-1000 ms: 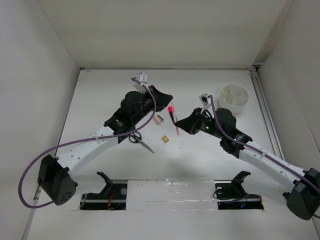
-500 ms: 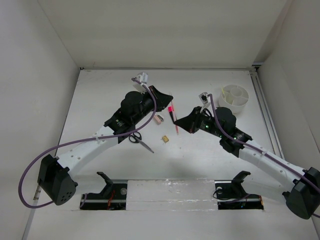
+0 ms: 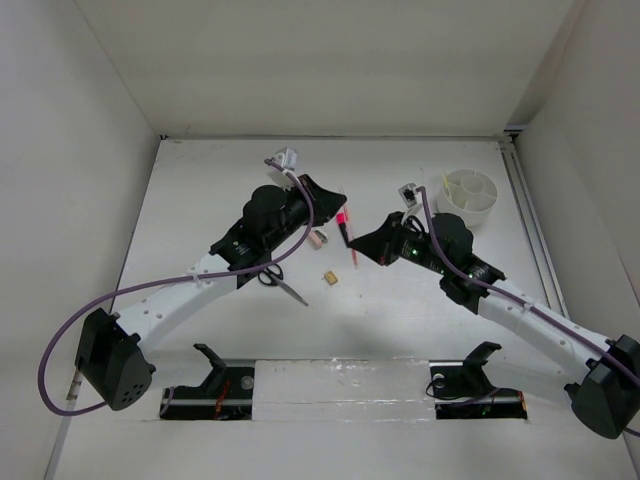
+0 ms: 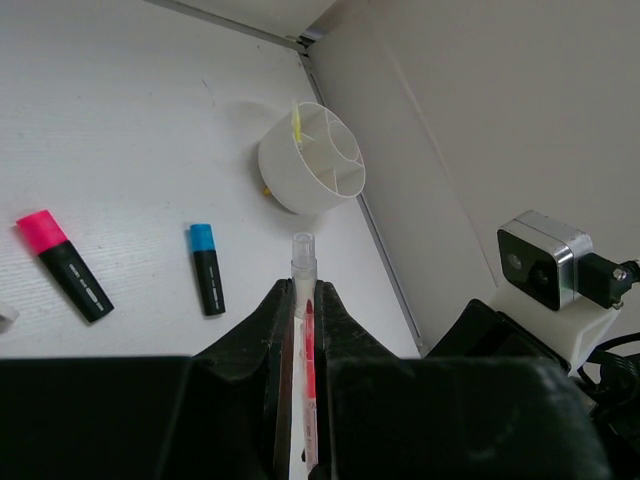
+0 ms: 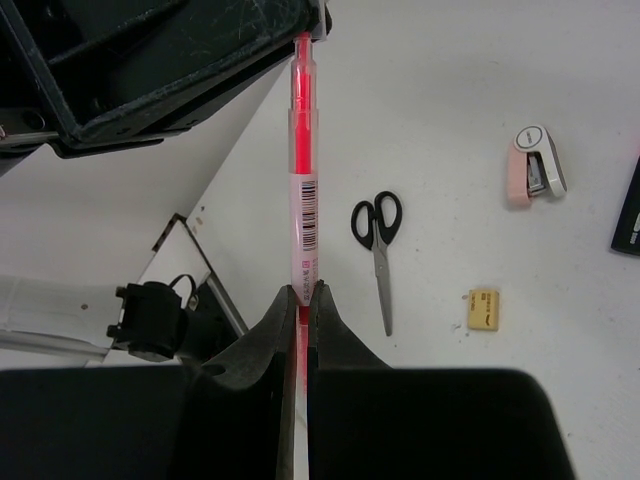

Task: Sort the stationery into containers
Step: Close the pen cap on the pen.

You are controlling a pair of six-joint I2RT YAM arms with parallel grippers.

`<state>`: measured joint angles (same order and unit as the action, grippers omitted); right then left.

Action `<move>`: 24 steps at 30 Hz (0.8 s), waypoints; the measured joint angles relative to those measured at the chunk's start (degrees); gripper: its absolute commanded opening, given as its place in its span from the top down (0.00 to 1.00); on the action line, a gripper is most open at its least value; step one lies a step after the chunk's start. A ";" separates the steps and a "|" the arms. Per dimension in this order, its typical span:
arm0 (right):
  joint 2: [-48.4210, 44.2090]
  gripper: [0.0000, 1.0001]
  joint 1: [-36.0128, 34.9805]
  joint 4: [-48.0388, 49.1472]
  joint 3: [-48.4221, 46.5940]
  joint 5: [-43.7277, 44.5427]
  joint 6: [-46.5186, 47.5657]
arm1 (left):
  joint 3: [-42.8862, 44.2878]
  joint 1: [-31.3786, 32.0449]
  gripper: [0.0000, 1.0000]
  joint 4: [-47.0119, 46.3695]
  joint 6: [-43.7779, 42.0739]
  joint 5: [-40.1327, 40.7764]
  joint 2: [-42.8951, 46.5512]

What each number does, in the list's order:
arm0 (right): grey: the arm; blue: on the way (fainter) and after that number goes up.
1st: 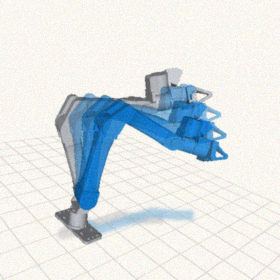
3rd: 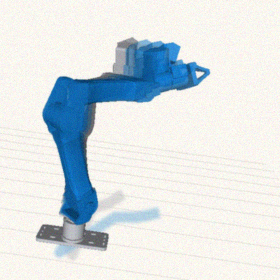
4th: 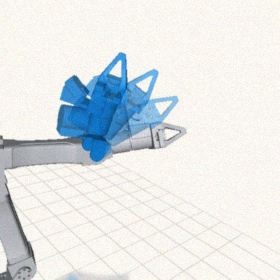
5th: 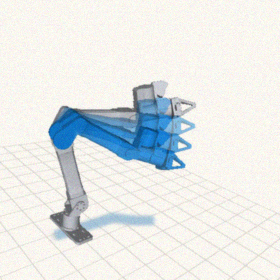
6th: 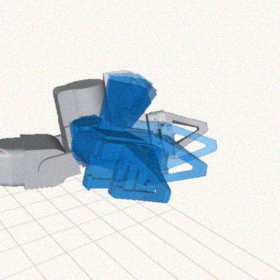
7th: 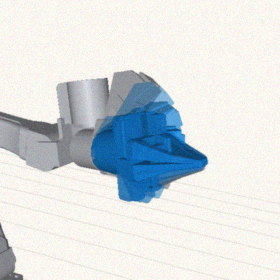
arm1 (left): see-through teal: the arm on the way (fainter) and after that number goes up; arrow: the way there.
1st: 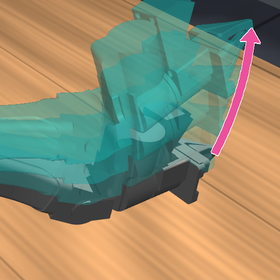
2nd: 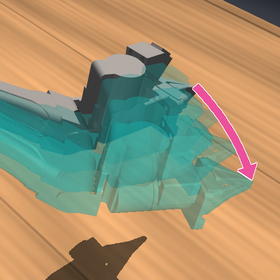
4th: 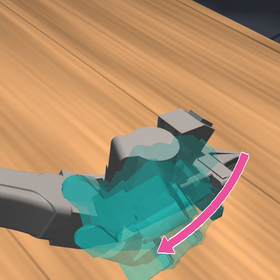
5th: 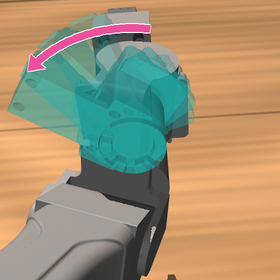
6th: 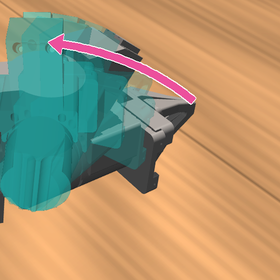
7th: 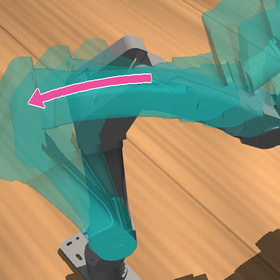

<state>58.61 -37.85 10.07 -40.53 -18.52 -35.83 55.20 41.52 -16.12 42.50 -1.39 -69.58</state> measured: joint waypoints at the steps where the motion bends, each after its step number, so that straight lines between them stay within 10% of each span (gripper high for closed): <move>1: 0.00 1.00 0.00 -0.13 -0.02 -0.07 0.02 | -0.09 0.00 1.00 -0.04 0.07 0.02 0.00; 24: 0.94 1.00 1.07 -0.94 -1.70 -0.20 0.02 | -2.25 -0.02 1.00 -3.34 1.18 -1.92 -0.07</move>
<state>59.55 -36.77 9.13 -42.24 -18.72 -35.81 52.95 41.50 -19.46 43.68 -3.31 -69.65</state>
